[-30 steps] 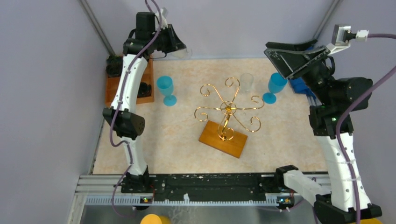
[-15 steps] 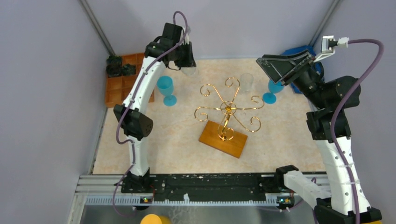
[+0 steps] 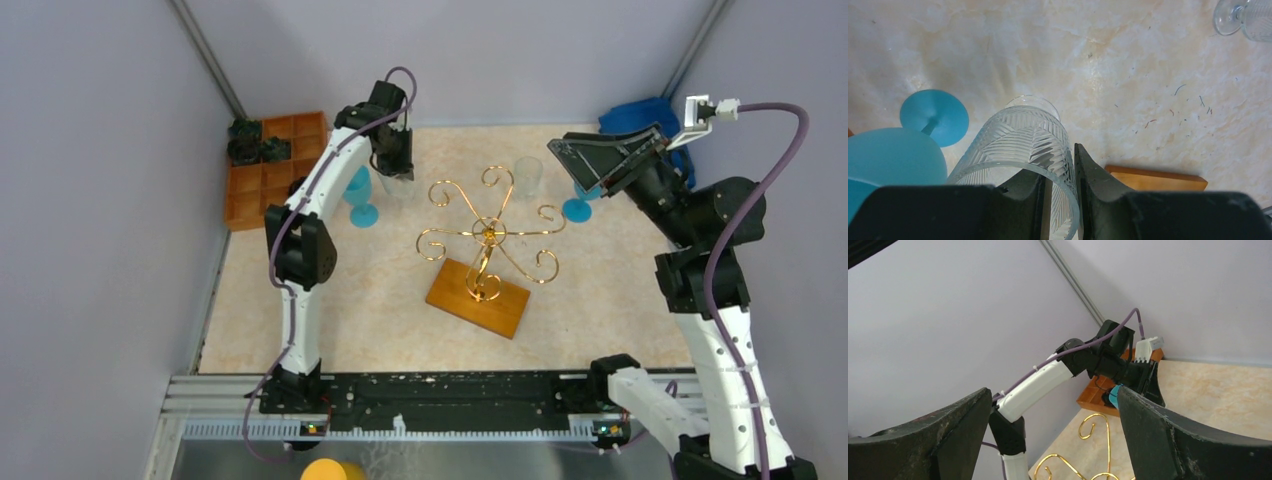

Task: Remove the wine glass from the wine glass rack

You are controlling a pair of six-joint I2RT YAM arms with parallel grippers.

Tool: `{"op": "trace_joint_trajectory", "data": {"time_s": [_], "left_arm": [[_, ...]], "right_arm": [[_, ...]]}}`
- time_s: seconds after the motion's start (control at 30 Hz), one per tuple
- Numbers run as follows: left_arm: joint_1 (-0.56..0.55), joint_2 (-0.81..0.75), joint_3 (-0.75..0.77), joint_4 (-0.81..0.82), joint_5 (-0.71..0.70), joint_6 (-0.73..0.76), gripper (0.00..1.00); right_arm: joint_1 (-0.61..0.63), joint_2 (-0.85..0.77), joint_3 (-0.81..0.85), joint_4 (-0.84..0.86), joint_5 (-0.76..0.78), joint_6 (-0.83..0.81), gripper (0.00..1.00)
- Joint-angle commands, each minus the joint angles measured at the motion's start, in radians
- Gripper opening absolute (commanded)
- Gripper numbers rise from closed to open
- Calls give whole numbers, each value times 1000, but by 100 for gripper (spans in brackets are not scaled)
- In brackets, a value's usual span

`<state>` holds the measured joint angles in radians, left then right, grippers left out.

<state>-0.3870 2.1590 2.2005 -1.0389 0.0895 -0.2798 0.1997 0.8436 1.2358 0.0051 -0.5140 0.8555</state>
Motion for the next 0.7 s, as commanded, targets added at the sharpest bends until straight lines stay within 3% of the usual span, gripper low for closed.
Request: {"op": "trace_joint_trajectory", "data": {"time_s": [0.0, 0.67], "left_arm": [[-23, 19, -2, 58, -2, -8, 0], [-104, 117, -85, 120, -254, -66, 0]], "right_arm": [[-6, -28, 0, -3, 25, -46, 96], [-6, -102, -74, -39, 69, -90, 99]]}}
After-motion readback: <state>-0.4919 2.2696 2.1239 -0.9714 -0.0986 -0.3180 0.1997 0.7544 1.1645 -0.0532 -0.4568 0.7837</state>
